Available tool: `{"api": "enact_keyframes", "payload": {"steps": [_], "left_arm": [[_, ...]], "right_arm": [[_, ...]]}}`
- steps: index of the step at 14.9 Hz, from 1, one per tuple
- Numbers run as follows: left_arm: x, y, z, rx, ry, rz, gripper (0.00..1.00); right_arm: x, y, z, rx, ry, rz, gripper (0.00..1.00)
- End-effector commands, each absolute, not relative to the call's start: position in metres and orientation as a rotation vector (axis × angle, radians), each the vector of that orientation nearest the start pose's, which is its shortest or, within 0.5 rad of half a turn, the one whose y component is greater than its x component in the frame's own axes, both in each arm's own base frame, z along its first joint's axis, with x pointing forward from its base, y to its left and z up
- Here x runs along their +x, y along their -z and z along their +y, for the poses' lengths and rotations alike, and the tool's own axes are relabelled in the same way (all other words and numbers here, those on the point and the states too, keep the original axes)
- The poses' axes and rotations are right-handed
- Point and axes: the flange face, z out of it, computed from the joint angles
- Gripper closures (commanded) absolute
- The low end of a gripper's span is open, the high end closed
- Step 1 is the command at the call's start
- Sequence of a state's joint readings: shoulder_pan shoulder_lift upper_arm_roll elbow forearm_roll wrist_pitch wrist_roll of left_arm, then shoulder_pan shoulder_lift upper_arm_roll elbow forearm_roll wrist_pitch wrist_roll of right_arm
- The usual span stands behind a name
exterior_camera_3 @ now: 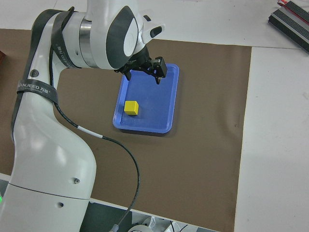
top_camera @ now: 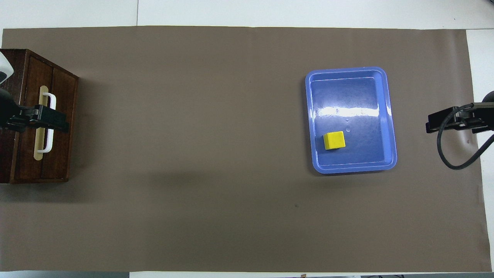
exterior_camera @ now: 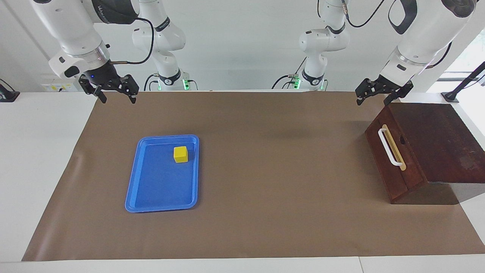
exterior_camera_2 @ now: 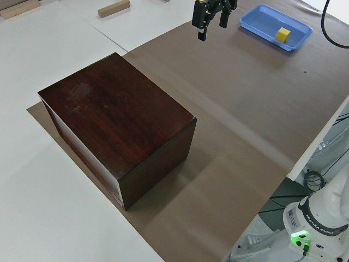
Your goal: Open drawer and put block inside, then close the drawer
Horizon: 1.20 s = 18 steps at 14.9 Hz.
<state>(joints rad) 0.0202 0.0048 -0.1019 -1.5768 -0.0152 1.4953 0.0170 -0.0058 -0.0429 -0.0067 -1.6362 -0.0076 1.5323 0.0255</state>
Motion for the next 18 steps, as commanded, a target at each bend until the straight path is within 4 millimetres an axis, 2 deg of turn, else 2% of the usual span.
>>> {"api": "enact_keyframes", "payload": {"steps": [1,7,10,13,16,18], "left_arm": [[0.544,-0.616,-0.047,-3.159,-0.13,0.154,0.0],[0.544,-0.615,-0.047,-3.159,-0.13,0.154,0.0],[0.544,-0.616,-0.048,-3.159,-0.123,0.152,0.0],[0.543,-0.611,-0.049,-3.153,-0.127,0.146,0.0],[0.549,-0.599,-0.056,-3.104,0.052,0.145,0.0],[0.554,-0.585,-0.055,-3.048,0.088,0.167,0.0]], "right_arm": [[0.534,-0.616,-0.012,-3.165,-0.08,0.039,0.0],[0.533,-0.612,-0.013,-3.166,-0.083,0.044,0.0],[0.538,-0.609,-0.017,-3.158,-0.029,0.103,0.0],[0.54,-0.601,-0.015,-3.139,-0.028,0.312,0.0],[0.544,-0.576,-0.011,-3.069,-0.043,0.587,0.0],[0.551,-0.561,-0.006,-2.993,-0.091,0.767,0.0]]}}
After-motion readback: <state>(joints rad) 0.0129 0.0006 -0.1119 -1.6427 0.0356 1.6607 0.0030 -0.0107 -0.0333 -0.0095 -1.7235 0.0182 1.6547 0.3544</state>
